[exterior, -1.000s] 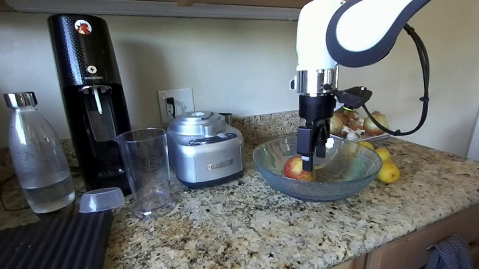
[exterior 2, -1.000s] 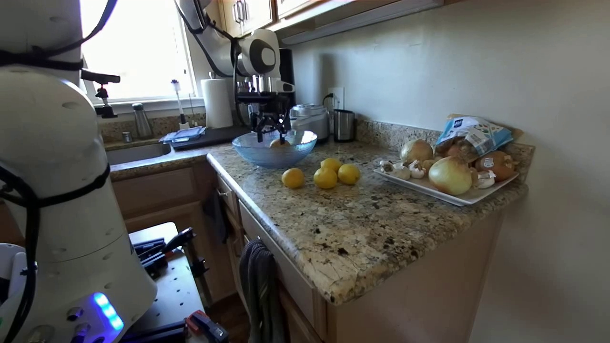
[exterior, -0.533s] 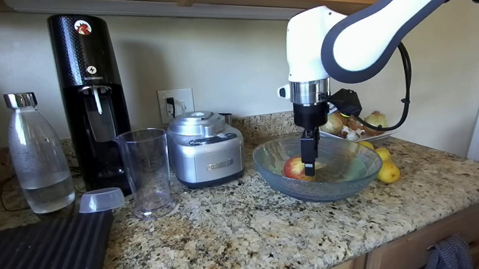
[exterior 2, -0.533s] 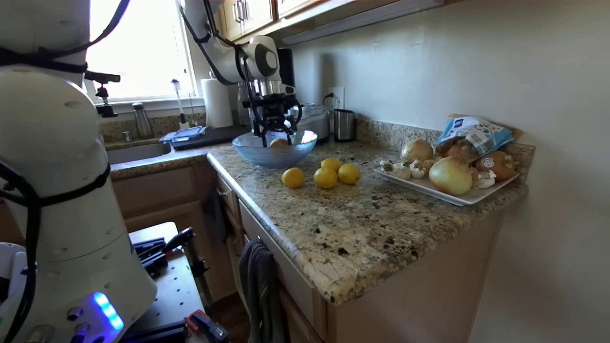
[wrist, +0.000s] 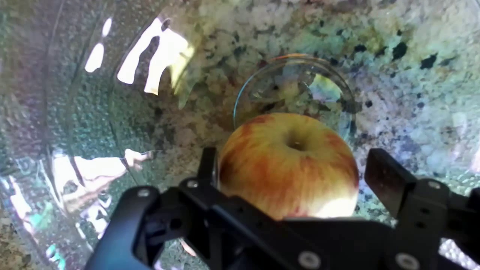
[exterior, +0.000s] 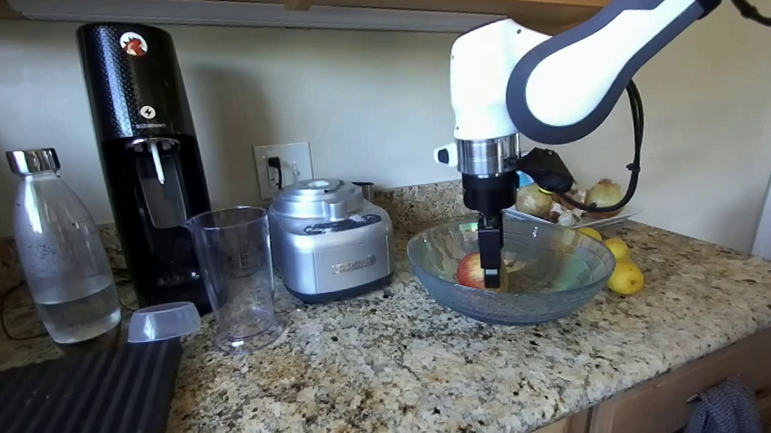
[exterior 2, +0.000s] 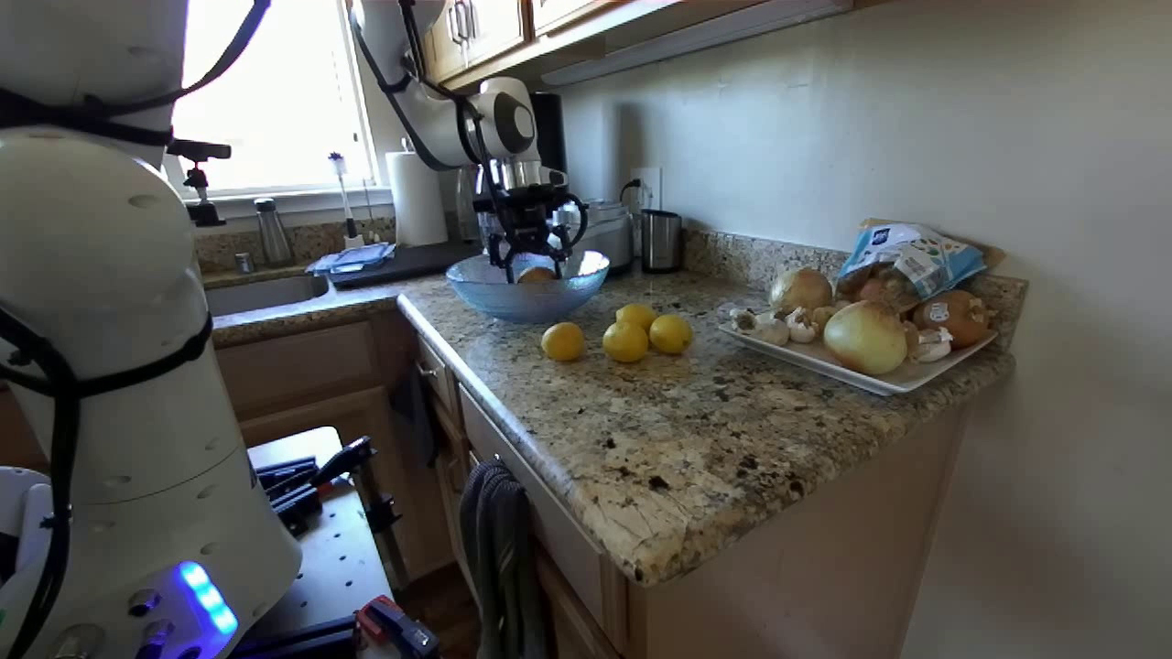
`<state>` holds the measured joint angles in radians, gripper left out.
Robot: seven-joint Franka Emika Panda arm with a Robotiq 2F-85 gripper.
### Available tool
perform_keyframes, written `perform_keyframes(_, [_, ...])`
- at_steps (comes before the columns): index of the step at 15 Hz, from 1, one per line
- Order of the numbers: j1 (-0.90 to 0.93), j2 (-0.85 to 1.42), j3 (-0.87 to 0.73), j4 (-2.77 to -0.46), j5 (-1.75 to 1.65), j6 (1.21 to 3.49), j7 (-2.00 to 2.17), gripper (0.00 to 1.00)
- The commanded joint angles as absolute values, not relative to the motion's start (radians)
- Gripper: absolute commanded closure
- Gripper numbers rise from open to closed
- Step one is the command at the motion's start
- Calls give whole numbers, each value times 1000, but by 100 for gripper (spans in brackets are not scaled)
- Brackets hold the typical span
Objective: Remove the fruits from the glass bowl
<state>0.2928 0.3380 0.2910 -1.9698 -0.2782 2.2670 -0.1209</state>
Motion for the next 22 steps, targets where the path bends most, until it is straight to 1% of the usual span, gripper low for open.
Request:
perform_keyframes(1, [313, 358, 273, -1944, -295, 2244, -144, 0])
perform_keyframes(11, [316, 406, 272, -1913, -284, 2247, -159, 1])
perform_keyframes(12, [315, 405, 273, -1911, -279, 2248, -157, 26])
perform_keyframes(14, [310, 399, 275, -1910, -268, 2251, -156, 28])
perform_keyframes(15, [309, 396, 275, -1911, -264, 2254, -153, 33])
perform_keyframes(19, [299, 365, 269, -1911, -209, 2234, -103, 33])
perform_keyframes(22, [285, 305, 270, -1908, -94, 2158, -36, 33])
